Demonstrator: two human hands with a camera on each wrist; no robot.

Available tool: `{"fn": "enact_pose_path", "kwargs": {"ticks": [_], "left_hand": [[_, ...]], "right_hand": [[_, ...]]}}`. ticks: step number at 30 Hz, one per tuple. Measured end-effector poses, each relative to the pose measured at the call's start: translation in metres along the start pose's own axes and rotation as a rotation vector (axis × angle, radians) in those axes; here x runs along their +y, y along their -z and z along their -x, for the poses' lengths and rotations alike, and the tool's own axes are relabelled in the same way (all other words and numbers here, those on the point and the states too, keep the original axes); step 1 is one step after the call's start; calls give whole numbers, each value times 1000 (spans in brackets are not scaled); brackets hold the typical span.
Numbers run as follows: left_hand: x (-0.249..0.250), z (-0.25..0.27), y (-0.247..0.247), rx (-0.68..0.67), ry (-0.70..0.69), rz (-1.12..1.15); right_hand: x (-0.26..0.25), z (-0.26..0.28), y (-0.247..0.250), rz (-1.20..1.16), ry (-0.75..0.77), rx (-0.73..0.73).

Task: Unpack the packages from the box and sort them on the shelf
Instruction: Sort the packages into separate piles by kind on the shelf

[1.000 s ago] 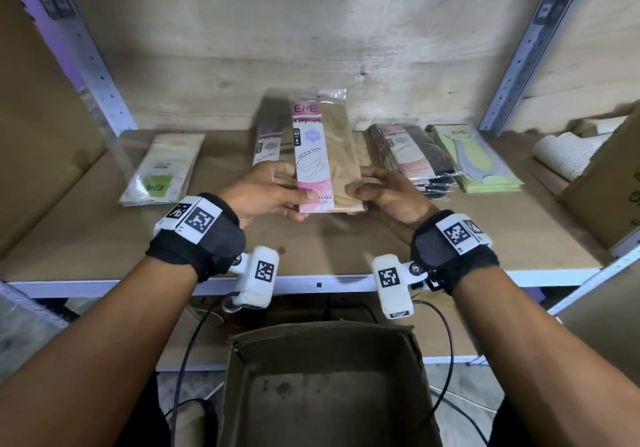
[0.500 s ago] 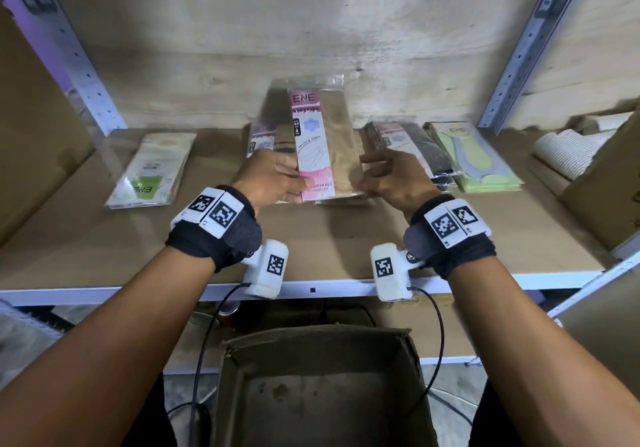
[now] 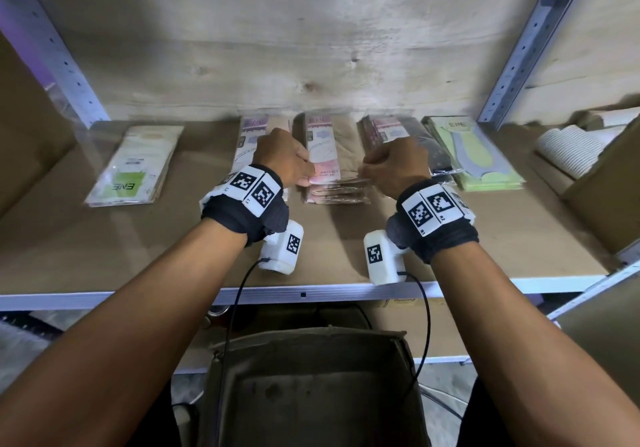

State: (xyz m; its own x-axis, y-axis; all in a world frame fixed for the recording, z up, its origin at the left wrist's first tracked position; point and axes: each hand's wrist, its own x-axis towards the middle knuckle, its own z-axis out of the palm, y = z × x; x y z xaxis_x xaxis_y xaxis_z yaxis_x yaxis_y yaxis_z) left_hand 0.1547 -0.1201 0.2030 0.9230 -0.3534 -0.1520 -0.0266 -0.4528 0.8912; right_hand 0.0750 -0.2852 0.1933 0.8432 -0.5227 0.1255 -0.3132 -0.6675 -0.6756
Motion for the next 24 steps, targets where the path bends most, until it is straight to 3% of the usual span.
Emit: {"fn": "enact_pose_path", "kwargs": {"ticks": [2,13,19,24], "left_hand": [[4,2,-2,-37,37,2],[3,2,-3,22,-21,-217],[2,4,34,207,-166,-304],[-22,5,98,360,-103,-222]], "right_hand": [[-2,0,0,47,3,-1],[-4,-1,-1,134,-34,-34],[-5,2,8,126,69,27],[-21,17,5,-65,197,-86]]}}
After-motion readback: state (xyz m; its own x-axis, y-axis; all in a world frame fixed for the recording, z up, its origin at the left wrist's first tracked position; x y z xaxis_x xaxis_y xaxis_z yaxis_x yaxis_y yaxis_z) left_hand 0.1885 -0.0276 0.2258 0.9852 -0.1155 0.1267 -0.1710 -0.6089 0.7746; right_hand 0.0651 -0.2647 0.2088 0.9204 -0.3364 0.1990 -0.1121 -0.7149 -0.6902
